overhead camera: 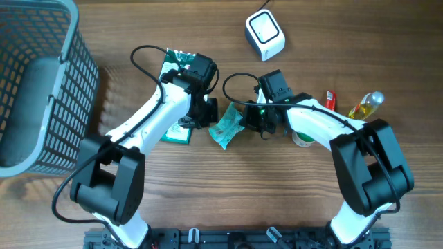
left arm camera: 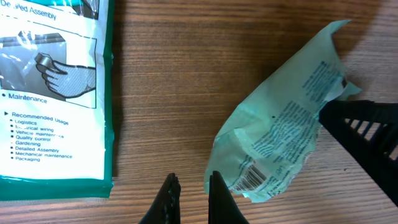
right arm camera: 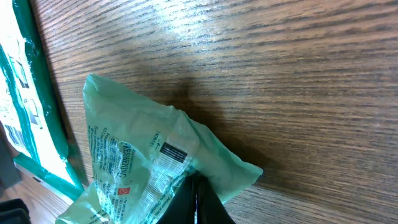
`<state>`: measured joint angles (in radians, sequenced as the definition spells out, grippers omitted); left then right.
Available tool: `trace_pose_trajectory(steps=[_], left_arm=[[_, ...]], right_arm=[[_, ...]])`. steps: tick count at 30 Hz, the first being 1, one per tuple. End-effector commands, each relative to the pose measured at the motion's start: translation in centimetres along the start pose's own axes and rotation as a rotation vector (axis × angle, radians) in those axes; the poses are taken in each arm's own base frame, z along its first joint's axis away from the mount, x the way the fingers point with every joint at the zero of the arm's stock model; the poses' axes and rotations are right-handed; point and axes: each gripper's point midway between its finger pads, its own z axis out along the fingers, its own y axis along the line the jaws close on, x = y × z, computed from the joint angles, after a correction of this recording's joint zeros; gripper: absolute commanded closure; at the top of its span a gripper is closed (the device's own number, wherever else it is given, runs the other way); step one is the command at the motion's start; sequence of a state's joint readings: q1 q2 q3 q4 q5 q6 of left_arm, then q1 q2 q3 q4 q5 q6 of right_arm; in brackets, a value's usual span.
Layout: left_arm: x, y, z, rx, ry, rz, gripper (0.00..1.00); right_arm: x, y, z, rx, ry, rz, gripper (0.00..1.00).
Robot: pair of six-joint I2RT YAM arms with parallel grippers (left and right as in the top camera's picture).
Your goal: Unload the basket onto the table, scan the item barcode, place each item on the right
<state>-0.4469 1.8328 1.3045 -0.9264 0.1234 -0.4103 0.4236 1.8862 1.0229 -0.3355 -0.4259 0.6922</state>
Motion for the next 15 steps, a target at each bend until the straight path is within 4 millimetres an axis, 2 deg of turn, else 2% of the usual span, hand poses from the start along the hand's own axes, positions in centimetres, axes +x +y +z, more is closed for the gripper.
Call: trace_pose_trajectory(steps=[1, 12, 13, 15], left_arm=[[0.6, 0.5, 0.9, -0.025, 0.021, -0.015, 0.96], [0.4, 0.4, 1.0, -0.019, 0.010, -0.014, 0.96], [0.4, 0.4, 1.0, -0.019, 0.010, -0.014, 0.96], [0.4, 0.4, 1.0, -0.019, 0.010, -0.014, 0.96]], right_arm=[[1.4, -4.7, 2.5, 0.154, 0.034, 0.059, 0.95], [1.4, -4.6, 2.5, 0.153, 0.033, 0.059, 0.96], [1.3, -4.2, 2.3, 0.139, 0.034, 0.056, 0.96], [0.8, -2.1, 1.3, 0.057, 0.041, -0.010, 0.96]])
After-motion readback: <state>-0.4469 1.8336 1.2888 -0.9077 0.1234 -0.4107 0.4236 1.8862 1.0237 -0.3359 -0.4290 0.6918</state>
